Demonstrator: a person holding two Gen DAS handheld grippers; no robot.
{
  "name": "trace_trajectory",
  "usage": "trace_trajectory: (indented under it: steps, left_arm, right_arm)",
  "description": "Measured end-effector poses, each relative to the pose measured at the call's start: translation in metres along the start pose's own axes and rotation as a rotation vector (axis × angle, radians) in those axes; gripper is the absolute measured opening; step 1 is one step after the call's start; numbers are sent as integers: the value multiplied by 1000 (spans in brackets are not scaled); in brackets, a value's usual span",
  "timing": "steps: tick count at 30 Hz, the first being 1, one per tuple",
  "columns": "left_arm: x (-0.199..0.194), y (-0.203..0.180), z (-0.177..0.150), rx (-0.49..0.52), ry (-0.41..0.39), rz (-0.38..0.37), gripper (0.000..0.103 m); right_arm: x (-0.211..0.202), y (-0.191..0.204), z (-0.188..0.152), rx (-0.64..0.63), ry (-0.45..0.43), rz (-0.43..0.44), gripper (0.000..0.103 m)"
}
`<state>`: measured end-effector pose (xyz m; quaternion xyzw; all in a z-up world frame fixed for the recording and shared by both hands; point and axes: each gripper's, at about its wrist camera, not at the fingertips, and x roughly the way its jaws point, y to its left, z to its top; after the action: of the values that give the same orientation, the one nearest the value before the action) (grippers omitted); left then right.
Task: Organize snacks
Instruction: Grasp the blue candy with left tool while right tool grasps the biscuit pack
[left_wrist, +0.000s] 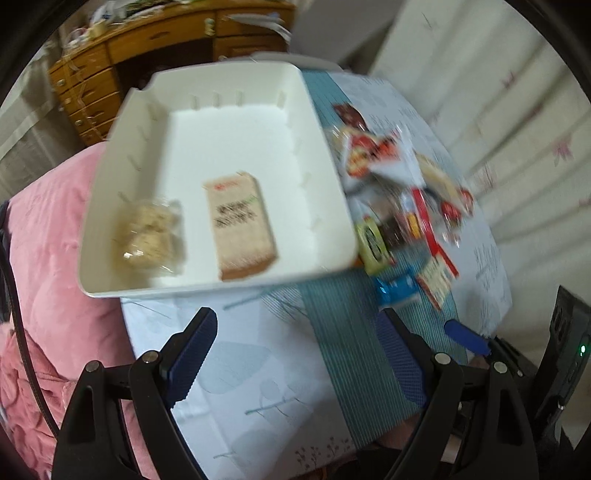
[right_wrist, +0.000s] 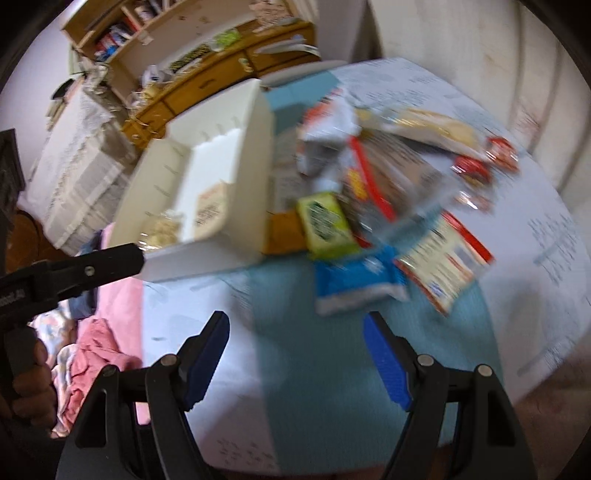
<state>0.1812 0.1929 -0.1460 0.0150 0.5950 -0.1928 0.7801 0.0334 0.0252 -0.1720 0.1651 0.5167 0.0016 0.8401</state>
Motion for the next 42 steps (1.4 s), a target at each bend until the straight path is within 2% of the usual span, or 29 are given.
trace_trajectory:
  steps: [5,8,11,16,19,22,36,42]
  left_arm:
    - [18,-33,-11,91,98,12,87]
    - [25,-45,-13,127,130,27,87]
    - [30,-55,-11,130,148,33,87]
    - [42,-68,-3,102,183,29,87]
    - [51,-76,1,77,204,28,87]
    - [61,-83,7,51,230,37,87]
    - [124,-93,23,-199,413,114,87]
    - [145,-99,27,-263,446,132,87]
  right_arm:
    - [-3,-35,-11,52,27,-94,76]
    - [-5,-55,-16,80,35,-140,76]
    - [-3,-67,-16,76,53,-180,76]
    - [-2,-75,-16,-19,73,-224,76]
    - [-1,-79,-13,-75,87,-221,79]
    - [1,-85,-4,-124,96,-212,86]
    - [24,-113,33,-382,167,-121,87]
    - [39,-113,41,-501,199,-78,87]
